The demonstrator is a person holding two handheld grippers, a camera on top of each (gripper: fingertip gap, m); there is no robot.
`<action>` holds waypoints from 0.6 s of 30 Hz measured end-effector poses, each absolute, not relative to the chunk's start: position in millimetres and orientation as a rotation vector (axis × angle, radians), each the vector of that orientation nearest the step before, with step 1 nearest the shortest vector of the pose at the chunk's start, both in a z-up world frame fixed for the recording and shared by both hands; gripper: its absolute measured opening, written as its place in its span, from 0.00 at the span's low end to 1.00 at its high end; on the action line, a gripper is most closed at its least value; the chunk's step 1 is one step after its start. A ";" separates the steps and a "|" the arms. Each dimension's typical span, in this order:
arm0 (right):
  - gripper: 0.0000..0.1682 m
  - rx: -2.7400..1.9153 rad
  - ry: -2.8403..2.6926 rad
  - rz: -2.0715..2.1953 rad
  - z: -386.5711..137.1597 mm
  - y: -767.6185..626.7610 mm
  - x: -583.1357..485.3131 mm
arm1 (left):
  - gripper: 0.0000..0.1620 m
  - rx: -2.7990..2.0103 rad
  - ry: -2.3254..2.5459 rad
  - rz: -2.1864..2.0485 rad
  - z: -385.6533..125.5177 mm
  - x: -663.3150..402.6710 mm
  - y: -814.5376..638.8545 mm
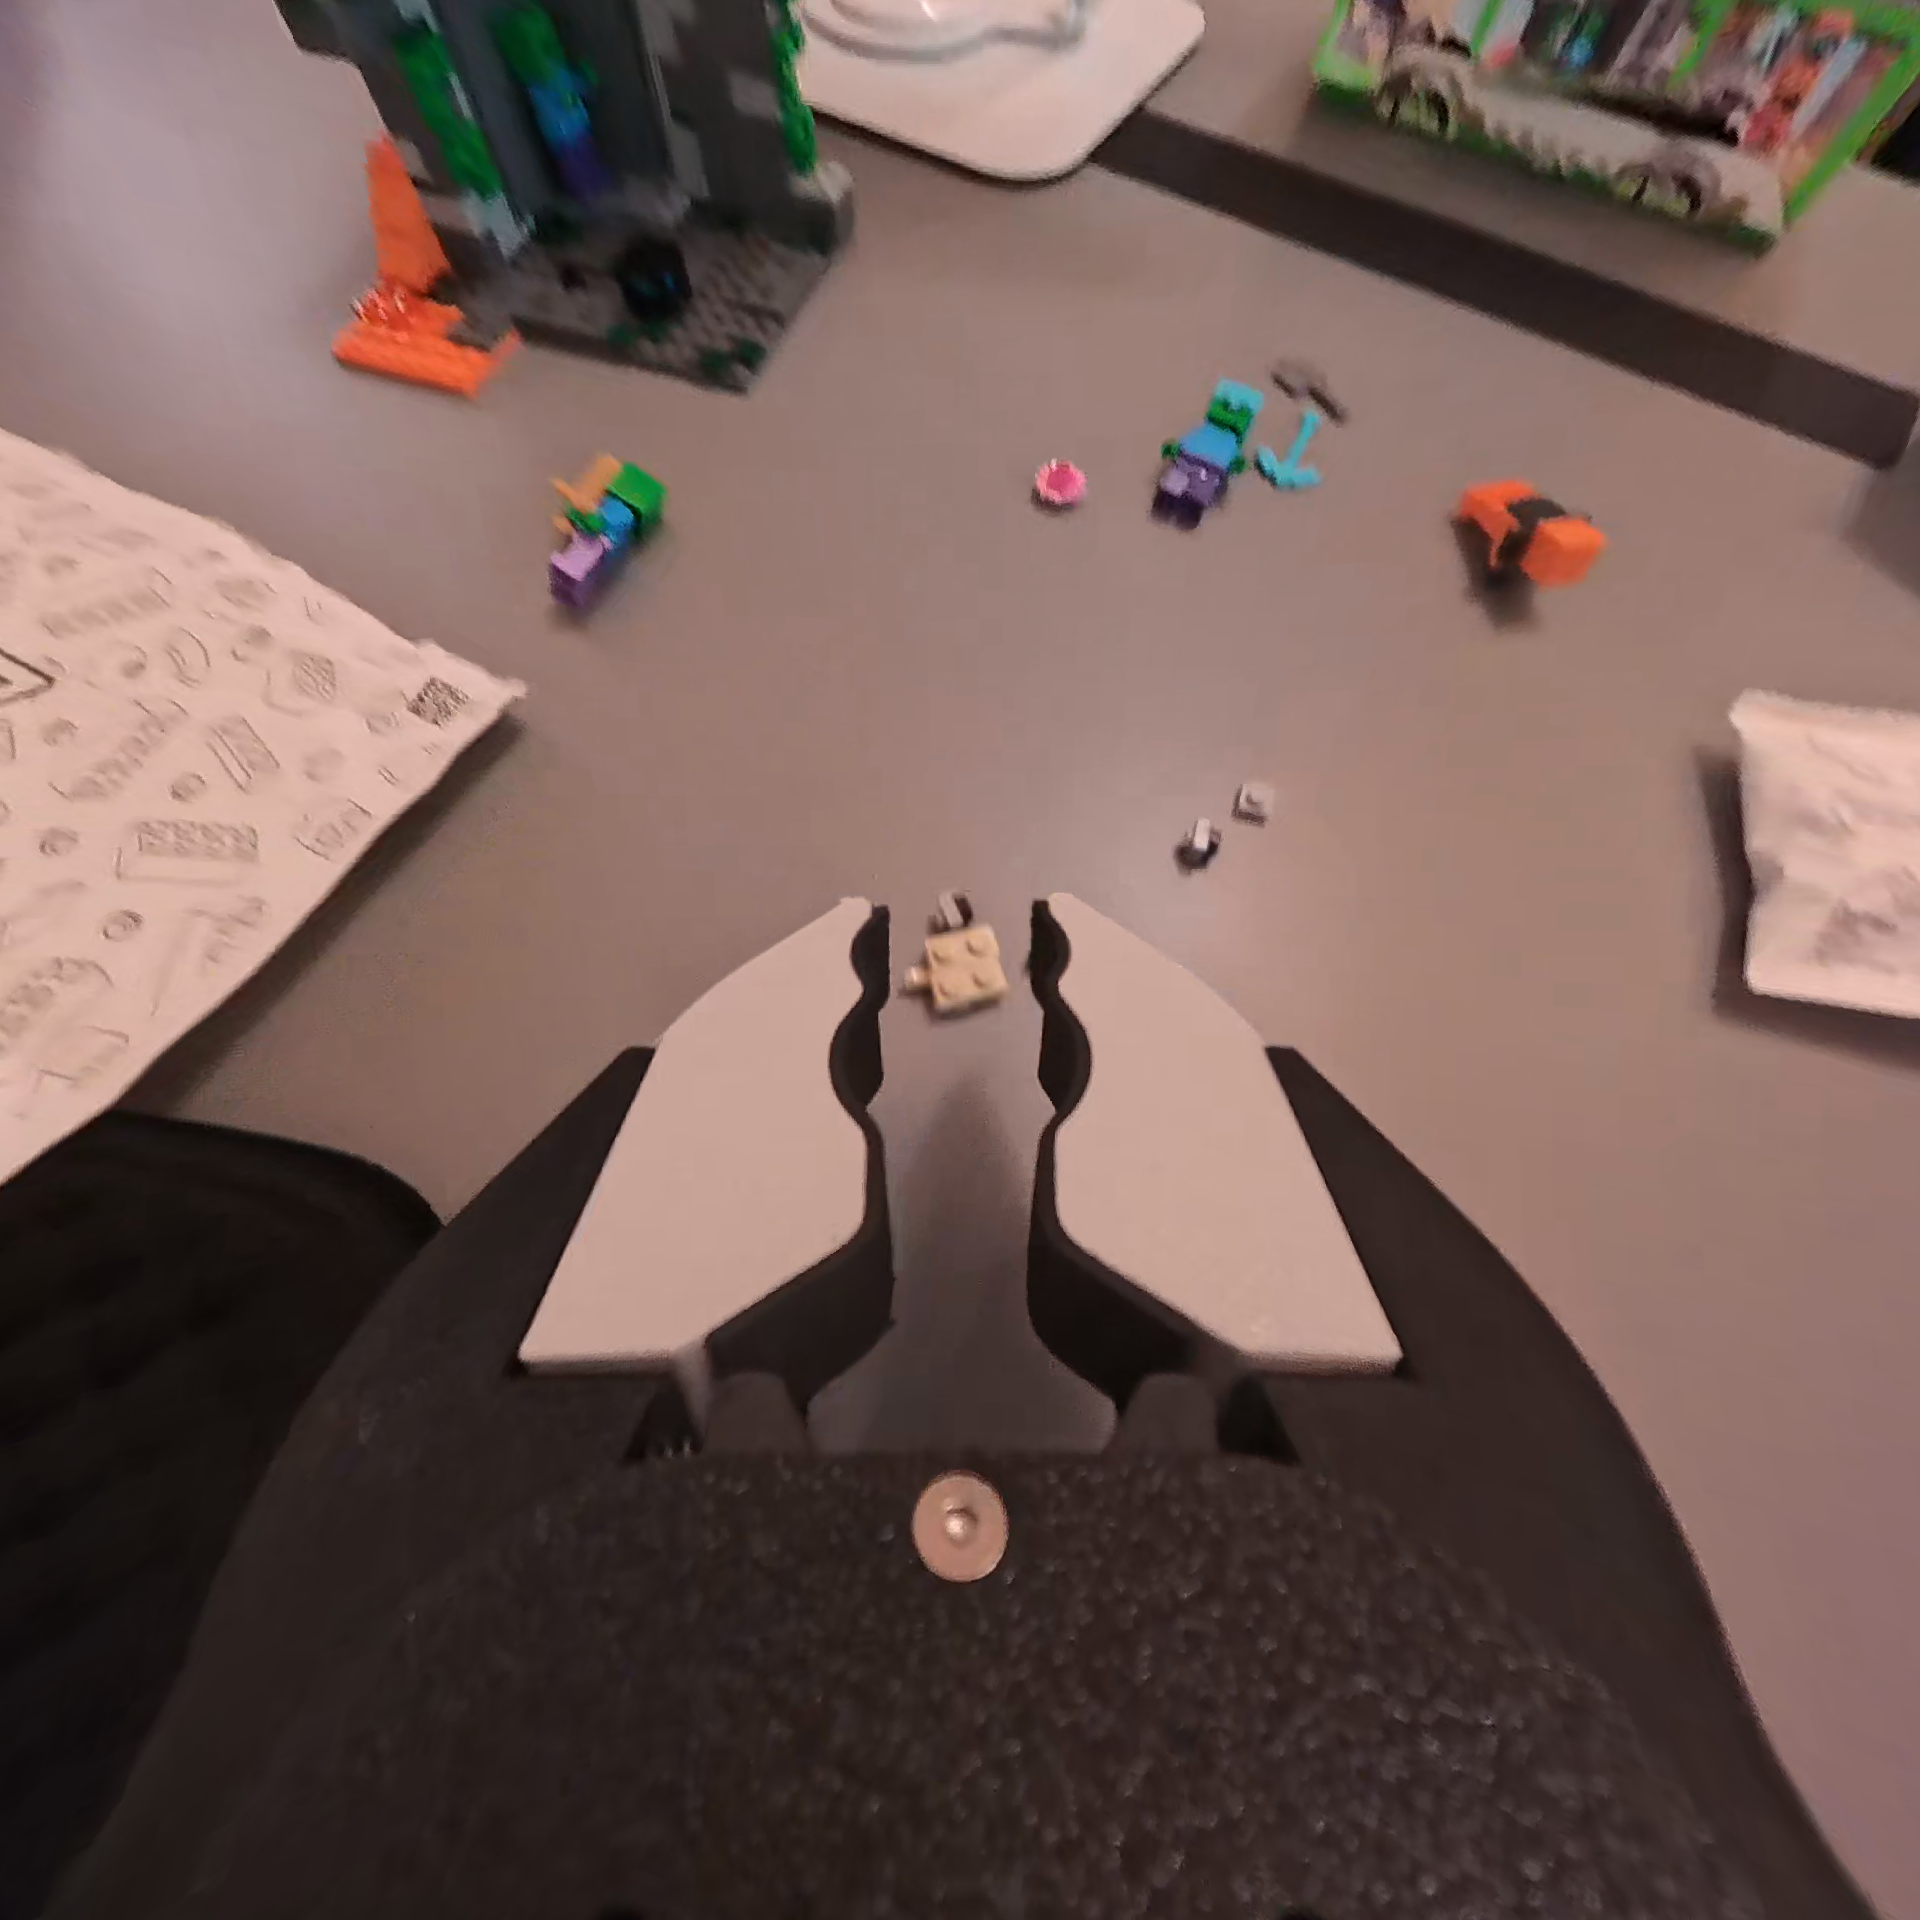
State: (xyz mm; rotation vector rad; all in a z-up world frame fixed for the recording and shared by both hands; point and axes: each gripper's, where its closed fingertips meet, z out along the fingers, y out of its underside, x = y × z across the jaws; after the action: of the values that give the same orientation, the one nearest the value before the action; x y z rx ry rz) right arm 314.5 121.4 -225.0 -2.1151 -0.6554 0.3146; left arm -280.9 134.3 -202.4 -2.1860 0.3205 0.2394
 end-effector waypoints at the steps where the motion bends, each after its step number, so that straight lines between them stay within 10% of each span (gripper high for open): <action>1: 0.16 -2.138 -0.662 0.328 -229.1 119.1 316.9 | 0.19 -2.176 0.318 0.233 -200.1 -279.5 133.9; 18: 0.12 -2.299 -0.841 0.314 -253.7 140.3 331.7 | 0.14 -1.915 0.600 0.140 -151.9 -183.8 115.0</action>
State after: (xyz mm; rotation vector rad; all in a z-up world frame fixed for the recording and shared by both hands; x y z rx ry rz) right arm 331.7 140.3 -253.7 -2.2986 -0.8405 0.3143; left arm -183.8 115.0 -151.9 -1.9149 0.6004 0.1399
